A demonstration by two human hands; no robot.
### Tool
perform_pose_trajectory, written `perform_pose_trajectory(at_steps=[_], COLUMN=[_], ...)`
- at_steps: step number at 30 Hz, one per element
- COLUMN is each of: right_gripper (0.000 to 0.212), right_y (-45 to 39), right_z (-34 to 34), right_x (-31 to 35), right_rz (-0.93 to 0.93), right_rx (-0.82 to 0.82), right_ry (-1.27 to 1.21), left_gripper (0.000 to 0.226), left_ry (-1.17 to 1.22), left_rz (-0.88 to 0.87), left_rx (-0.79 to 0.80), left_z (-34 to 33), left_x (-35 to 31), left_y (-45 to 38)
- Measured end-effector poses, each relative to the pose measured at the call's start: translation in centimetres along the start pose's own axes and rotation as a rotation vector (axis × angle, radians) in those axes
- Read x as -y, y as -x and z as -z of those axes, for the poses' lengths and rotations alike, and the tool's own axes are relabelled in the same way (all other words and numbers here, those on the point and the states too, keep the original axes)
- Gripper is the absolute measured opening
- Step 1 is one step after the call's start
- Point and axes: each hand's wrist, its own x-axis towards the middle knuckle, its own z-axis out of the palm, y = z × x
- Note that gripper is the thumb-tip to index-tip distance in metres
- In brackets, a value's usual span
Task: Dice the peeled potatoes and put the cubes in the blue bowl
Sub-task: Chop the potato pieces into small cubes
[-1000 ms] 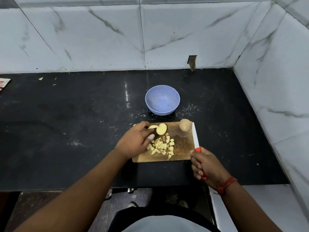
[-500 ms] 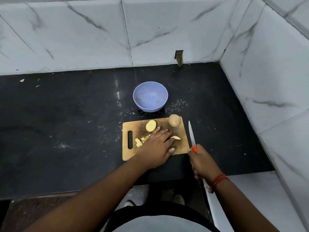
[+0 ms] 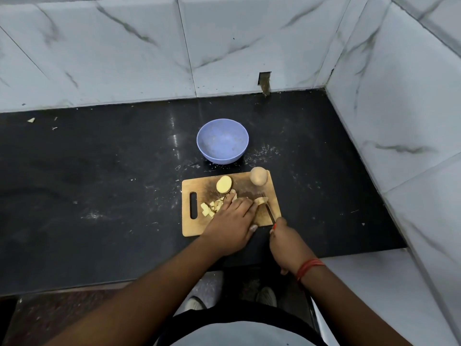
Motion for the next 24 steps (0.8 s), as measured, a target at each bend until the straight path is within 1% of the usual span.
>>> perform_pose_trajectory(at_steps=[3, 7, 10, 19, 21, 24], right_gripper=[0.013, 0.014, 0.014, 0.030, 0.029, 0.022], right_y=[-0.1, -0.1, -0.3, -1.7, -1.9, -2.0], right_z=[0.0, -0.3, -0.5, -0.6, -0.5, -0.5], right_x=[0.0, -0.4, -0.8, -0.6, -0.6, -1.1], right_rz=[-0.011, 0.012, 0.006, -0.041, -0.030, -0.012], right_rx=[0.001, -0.044, -0.041, -0.021, -0.039, -0.073], right_ry=[-0.008, 0.052, 0.074, 0.226, 0.227, 0.208], left_gripper=[0.059, 0.062, 0.062, 0.061, 0.062, 0.063], left_ry=[0.019, -0.010, -0.022, -0.052, -0.052, -0.055], left_rz=[0.025, -0.002, -0.008, -0.001, 0.012, 0.026], left_rx=[-0.014, 0.037, 0.045, 0.040, 0.040, 0.035], left_z=[0.4, 0.3, 0.0, -0.7, -0.7, -0.8], left_x=[-0.1, -0.1, -0.1, -0.3, -0.4, -0.6], left_y=[-0.5, -0.8, -0.6, -0.2, -0.1, 0.0])
